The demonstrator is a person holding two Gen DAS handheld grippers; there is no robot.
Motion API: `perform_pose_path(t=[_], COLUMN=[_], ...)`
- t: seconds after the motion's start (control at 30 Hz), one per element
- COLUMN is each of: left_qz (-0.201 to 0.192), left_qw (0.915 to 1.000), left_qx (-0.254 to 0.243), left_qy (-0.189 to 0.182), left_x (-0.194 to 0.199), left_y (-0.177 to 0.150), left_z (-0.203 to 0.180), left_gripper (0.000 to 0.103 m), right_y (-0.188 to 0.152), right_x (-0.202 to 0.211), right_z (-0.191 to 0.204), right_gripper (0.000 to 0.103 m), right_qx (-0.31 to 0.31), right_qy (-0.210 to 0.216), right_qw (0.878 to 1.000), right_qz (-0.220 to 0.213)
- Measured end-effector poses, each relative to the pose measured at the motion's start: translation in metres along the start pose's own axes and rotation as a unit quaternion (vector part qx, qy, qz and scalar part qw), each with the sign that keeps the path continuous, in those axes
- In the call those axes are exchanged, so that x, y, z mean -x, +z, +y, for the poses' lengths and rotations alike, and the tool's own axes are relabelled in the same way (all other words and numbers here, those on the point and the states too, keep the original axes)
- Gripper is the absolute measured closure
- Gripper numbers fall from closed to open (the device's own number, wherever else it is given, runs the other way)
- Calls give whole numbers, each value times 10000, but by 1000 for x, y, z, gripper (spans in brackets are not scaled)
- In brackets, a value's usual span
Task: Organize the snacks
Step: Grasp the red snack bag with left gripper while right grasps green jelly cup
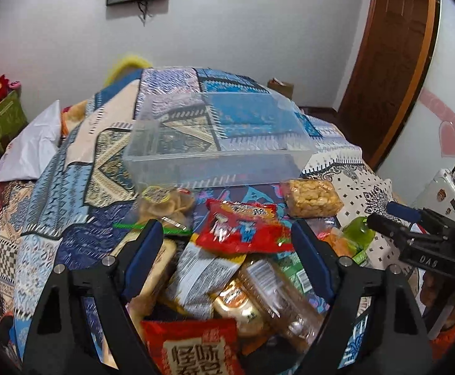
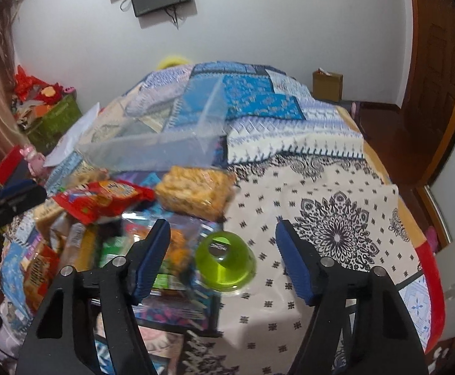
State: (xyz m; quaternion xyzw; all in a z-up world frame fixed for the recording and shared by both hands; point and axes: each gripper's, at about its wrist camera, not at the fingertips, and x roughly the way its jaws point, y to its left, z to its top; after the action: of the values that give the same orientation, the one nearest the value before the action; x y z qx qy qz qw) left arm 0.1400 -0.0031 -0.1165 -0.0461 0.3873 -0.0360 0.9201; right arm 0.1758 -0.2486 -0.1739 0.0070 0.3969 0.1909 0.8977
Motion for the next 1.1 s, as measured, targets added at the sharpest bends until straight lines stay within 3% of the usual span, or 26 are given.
perform_pose_path(t=[0.33, 0.63, 1.0, 1.1], left_qz=[785, 1440, 1940, 1917], left_qw=[9963, 9889, 9800, 9805], left_qx=[-297, -267, -406, -369], left_qy=[-156, -232, -184, -235], left_x=[-50, -86, -115, -117], left_y=[29, 29, 18, 16], left_z=[-8, -7, -11, -11], left_gripper=[19, 19, 19, 19], right_y=[-10, -14, -18, -19], right_x=[-15, -25, -34, -33], right_z=[-7, -2, -7, -8], right_gripper=[46, 53, 54, 55], right_qx=[78, 198, 73, 33], right_qy=[124, 221, 361, 408], right_qw=[9994, 9984, 9974, 9974], right_qz=[310, 481, 615, 586])
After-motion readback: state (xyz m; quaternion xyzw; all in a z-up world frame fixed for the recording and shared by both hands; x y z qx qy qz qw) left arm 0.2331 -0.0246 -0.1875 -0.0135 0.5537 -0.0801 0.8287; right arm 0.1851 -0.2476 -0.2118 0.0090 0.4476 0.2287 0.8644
